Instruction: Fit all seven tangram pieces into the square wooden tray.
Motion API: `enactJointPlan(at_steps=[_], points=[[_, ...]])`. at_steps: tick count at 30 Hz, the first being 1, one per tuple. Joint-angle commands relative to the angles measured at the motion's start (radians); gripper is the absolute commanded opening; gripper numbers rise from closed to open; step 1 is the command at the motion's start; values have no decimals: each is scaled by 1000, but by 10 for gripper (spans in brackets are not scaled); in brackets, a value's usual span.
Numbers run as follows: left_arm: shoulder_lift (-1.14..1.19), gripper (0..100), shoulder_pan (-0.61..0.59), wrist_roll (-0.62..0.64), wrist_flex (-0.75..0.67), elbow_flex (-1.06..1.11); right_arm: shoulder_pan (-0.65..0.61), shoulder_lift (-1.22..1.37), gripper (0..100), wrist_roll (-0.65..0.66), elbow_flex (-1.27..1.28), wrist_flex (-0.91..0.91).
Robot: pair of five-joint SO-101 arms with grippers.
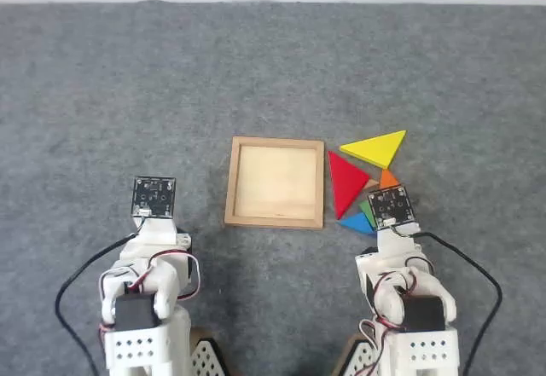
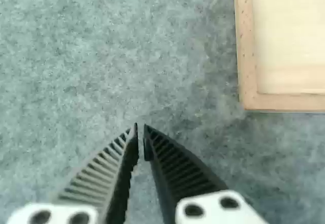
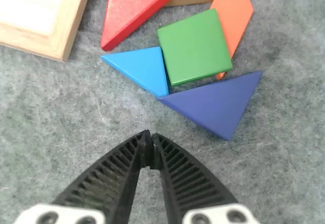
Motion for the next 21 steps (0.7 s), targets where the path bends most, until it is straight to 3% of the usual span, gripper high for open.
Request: enactJointPlan(at_steps=[1, 21], points=[[-18, 18, -3, 17, 5, -13, -8, -15, 8, -9, 9, 5], [-18, 18, -3, 17, 5, -13, 2, -13, 9, -3, 8, -22]])
